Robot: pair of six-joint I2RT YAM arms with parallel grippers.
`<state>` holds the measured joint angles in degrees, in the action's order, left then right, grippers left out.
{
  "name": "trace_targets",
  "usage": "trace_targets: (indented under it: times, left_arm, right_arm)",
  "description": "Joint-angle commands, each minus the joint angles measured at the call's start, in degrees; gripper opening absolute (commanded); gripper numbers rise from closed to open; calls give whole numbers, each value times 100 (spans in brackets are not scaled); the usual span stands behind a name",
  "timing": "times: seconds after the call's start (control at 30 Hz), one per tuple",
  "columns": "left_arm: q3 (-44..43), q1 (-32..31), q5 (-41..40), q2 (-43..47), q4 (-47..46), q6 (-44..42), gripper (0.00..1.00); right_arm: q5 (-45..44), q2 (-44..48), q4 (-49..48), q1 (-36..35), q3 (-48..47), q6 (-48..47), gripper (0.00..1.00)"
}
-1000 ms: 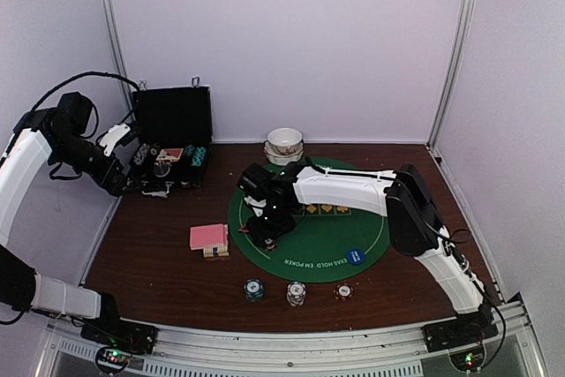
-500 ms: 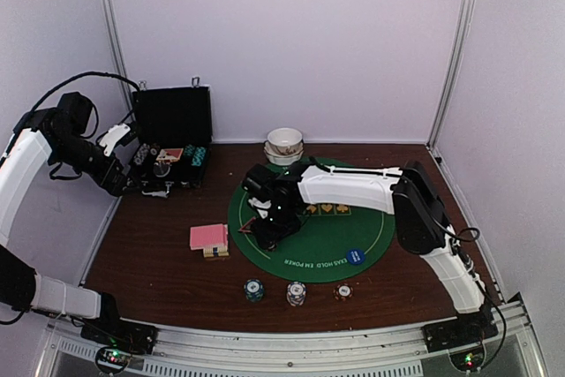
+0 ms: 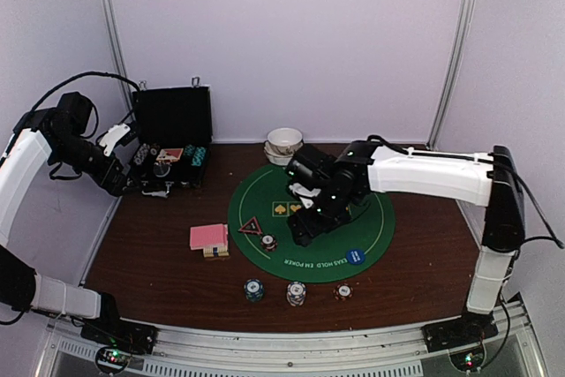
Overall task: Distribute texas hold em gaming equipment
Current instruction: Pick up the pile of poker chips from the center of the board.
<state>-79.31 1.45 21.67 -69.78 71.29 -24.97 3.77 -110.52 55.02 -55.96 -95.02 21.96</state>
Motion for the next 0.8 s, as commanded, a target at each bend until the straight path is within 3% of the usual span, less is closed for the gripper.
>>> trace_targets:
  times: [0.0,0.17,0.33,0.77]
  left_arm:
    - [-134,42,60,49,-38,-26,98]
    - [-120,42,31,85,-43,-17,98]
    - [-141,40,37,90,-20,-8,98]
    - [-217,40,47,76,36,-8,98]
  right_arm:
    - [-151,862,177,-57,1295,463,83]
    - [-22,1483,28,-297,2347,858,85]
    - [27,1492,-284,-484,2880,1099,86]
    - [24,934,-769,-693,3075,1112,82]
